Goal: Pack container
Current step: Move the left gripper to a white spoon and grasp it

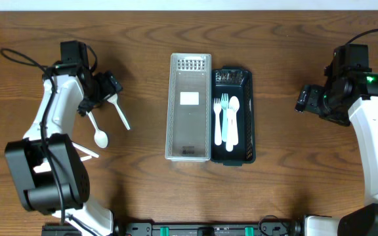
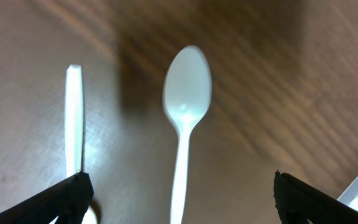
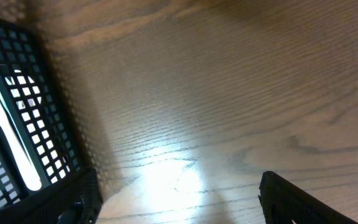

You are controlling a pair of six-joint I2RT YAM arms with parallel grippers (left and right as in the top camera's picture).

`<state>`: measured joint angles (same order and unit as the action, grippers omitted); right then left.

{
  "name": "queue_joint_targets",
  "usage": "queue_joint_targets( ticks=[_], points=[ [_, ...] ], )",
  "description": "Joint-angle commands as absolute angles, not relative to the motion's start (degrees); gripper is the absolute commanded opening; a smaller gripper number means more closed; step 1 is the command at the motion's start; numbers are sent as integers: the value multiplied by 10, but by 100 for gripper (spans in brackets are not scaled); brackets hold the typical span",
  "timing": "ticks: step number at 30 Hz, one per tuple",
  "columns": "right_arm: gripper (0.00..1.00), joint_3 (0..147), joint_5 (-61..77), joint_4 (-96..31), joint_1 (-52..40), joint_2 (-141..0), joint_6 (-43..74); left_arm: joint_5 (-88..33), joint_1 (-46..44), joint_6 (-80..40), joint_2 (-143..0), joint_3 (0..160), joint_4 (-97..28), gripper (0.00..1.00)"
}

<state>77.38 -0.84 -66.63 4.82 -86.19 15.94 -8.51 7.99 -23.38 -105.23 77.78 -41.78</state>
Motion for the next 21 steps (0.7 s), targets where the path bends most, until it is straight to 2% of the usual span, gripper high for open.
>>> queue_joint_targets(
  ticks=[1, 13, 21],
  points=[
    [86, 773, -6, -666, 52, -861, 158, -104, 80, -212, -1080, 799, -423, 96],
    [86, 773, -6, -665, 52, -861, 158, -98, 79, -213, -1165, 799, -427, 96],
    [86, 773, -3, -665, 52, -861, 158, -61, 76, -215, -1173, 799, -429, 96]
  ],
)
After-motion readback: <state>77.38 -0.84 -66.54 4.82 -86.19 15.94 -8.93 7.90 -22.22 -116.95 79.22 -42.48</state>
